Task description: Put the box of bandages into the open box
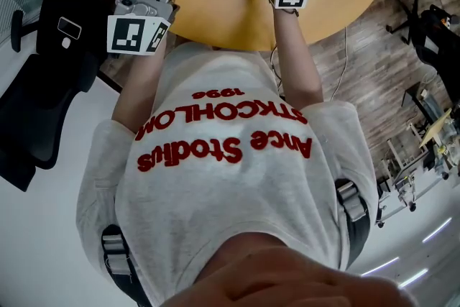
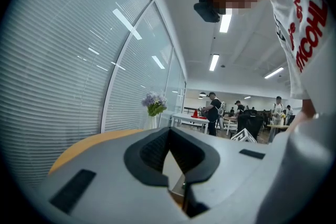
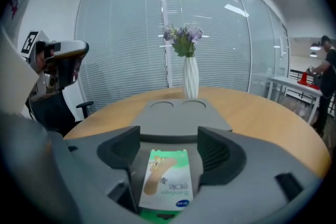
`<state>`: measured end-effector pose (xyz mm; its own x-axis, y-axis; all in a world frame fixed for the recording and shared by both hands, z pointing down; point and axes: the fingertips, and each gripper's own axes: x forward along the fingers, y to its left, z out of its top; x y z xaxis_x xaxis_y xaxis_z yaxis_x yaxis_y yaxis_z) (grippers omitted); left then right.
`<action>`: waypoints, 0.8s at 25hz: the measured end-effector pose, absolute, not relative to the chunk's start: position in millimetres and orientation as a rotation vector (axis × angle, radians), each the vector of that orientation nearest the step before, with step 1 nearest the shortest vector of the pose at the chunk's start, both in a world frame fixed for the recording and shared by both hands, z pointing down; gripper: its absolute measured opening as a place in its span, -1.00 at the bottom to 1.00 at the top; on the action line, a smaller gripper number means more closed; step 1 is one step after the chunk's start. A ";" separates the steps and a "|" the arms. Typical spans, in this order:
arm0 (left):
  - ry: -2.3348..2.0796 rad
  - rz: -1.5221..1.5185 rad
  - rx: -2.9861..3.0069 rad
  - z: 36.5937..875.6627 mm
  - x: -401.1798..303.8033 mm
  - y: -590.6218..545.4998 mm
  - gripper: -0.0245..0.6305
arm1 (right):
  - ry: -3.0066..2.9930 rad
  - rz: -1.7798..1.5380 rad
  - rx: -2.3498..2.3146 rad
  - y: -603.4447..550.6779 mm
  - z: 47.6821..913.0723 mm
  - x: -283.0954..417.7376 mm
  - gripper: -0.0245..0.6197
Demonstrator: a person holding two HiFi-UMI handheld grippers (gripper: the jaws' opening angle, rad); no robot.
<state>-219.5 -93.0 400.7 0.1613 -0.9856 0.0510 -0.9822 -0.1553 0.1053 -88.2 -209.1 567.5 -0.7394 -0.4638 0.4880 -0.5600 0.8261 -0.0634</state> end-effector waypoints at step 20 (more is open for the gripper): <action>-1.947 -0.123 2.536 314.6 -184.1 -110.5 -0.91 | -2.986 0.225 1.032 -202.4 350.5 -25.2 -0.90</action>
<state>-184.1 -110.5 314.6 0.2571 -0.9616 -0.0963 -0.9661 -0.2584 0.0006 -25.2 -202.4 350.5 -0.7874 -0.6161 0.0220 -0.6124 0.7777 -0.1421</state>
